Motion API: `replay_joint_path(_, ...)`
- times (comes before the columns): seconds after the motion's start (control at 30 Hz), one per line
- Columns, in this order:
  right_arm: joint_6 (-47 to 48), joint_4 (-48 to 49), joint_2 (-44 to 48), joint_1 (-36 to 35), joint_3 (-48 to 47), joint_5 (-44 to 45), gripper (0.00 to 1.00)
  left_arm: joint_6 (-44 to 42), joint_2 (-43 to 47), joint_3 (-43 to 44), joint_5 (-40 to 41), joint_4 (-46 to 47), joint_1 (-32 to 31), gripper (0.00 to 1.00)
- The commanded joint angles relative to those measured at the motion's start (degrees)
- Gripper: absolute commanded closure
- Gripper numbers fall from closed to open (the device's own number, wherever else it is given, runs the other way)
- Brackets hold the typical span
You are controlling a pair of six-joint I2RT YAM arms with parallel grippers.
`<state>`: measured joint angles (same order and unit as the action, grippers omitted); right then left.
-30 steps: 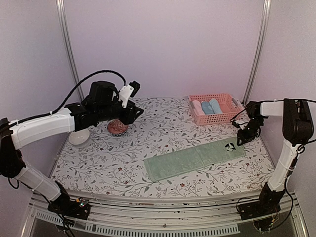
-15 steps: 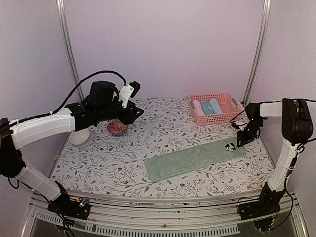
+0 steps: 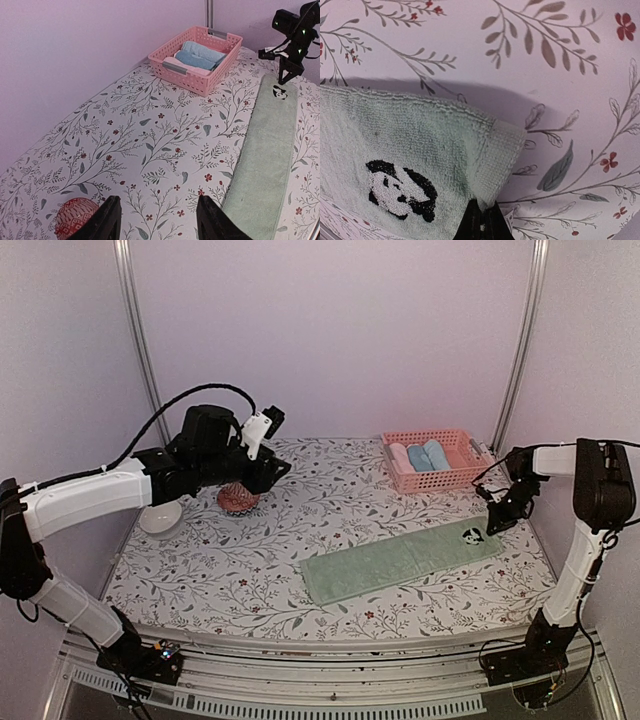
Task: Roll the towels
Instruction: Pick up the towel from the center of the board.
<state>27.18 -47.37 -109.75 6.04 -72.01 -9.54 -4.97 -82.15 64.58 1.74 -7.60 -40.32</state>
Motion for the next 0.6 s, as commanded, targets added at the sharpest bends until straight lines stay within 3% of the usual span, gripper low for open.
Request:
replay_joint_path(0.0, 1.57, -4.2, 2.61, 3.55, -3.71, 0.34, 0.97, -0.83, -0.39, 1.25, -0.48, -0.27, 0.63, 0.46)
replay_joint_path(0.27, 3.39, -8.69, 5.59, 6.35, -7.38, -0.16, 0.97, -0.65, -0.48, 1.34, -0.86, -0.4, 0.59, 0.46)
replay_joint_path(0.57, 4.86, -15.35, 7.81, 0.84, -5.97, -25.74, 0.97, -0.67, -0.66, 1.52, -0.96, -0.58, 0.59, 0.46)
